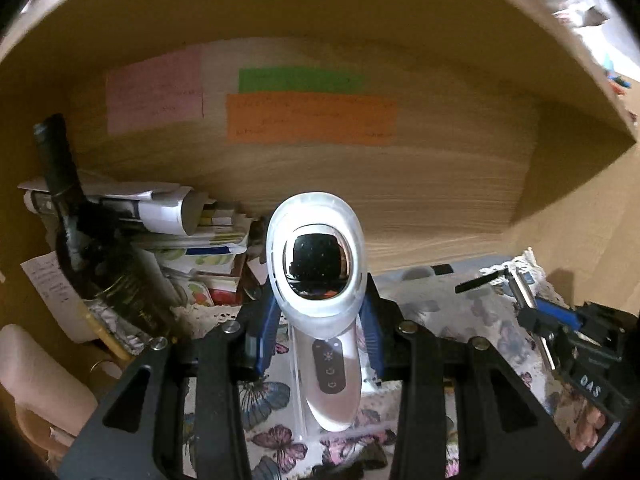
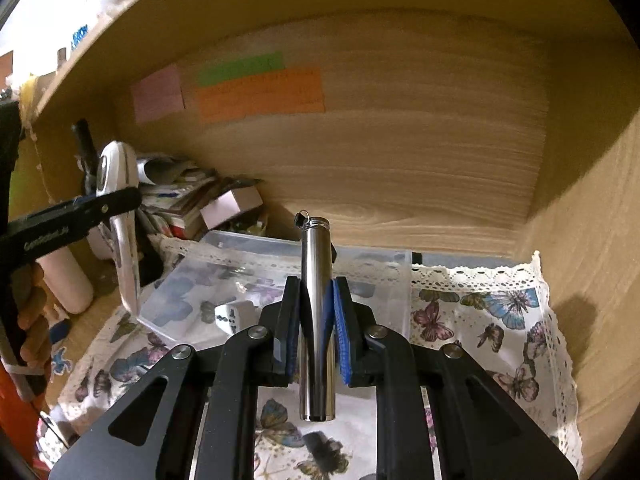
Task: Organize rigid objects
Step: 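Lower the white device and silver cylinder into the clear box and open both tools, then grasp the black cylindrical part with the left tool while the right tool grasps a small black piece, then carry both black parts toward the clear plastic box, then lower both black parts into the clear box and open both tools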
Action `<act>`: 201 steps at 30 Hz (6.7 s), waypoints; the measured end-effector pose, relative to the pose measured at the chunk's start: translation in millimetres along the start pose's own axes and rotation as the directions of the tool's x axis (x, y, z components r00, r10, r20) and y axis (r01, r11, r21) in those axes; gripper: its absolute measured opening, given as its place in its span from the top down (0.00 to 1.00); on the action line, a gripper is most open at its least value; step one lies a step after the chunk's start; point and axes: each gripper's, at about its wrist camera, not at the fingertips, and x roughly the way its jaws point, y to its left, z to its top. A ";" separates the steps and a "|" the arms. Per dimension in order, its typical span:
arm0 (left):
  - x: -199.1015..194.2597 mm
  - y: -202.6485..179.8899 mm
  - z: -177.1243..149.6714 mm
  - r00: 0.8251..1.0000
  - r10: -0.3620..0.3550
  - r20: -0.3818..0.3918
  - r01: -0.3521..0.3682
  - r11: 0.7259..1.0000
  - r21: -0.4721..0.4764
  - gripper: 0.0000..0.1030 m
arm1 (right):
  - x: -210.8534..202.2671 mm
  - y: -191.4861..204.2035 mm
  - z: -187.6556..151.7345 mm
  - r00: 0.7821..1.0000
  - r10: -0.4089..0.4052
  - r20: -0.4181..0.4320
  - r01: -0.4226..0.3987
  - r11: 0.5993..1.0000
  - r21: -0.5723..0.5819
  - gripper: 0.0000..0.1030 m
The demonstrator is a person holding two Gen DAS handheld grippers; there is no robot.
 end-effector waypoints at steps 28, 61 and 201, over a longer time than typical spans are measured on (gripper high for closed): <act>97.4 -24.4 -43.8 0.960 0.011 -0.280 0.020 0.994 0.106 0.63 | 99.2 13.3 -26.7 0.972 0.014 -0.236 -0.025 0.999 -0.045 0.86; -27.8 -14.7 -62.4 0.996 0.030 -0.086 -0.019 0.991 0.132 0.03 | -6.6 42.5 -18.0 0.999 -0.007 0.032 0.011 0.990 -0.138 0.20; -3.2 -14.9 -59.7 0.979 -0.105 -0.175 0.105 0.994 -0.007 0.07 | -6.9 14.9 -30.1 1.000 -0.012 -0.005 0.012 0.998 -0.062 0.48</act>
